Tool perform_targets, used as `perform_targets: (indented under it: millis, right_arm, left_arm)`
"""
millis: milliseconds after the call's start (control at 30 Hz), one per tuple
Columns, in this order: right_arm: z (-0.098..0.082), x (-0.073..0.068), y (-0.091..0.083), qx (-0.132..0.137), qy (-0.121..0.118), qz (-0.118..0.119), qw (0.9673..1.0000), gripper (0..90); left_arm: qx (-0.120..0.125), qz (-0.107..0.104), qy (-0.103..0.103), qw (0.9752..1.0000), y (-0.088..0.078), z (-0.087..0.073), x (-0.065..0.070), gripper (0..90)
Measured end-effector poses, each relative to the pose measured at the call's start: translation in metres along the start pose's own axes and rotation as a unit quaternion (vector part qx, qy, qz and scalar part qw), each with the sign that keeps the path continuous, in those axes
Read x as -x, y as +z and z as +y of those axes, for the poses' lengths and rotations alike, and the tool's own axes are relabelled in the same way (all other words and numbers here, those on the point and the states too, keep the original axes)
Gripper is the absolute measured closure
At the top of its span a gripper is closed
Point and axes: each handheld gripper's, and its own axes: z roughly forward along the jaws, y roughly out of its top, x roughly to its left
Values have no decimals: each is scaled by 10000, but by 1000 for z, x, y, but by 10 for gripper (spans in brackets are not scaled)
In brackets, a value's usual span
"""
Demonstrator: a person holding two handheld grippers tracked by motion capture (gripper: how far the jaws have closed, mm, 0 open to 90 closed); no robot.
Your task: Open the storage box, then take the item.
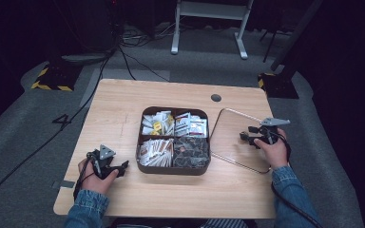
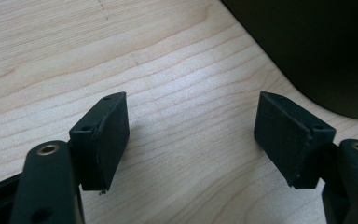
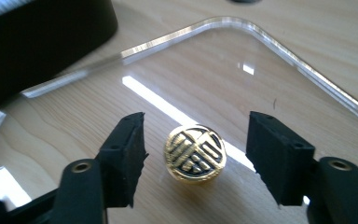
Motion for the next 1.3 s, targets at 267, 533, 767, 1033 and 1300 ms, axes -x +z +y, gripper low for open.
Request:
perform_targets:
  millis: [267,533,767,1033,1300]
  right_arm:
    - [5,-14,-25,470,420,119,9979,343]
    - [0,-23,-27,260,236,57,9994,371]
    - [-8,-24,-31,225,275,24,9994,402]
    - [-18,-28,-44,257,320,-68,9991,436]
    - [-28,-29,-49,197,363,-68,9991,430]
  left_arm:
    - [78,-60,-13,10000,-8,10,4,287]
    - [178,-112,123,9997,-20,28,11,298]
    - [425,-182,23,9989,-28,42,14,316]
    - [633,-413,223,9969,-32,64,27,318]
    - [821,-701,483,9930,-31,79,49,310]
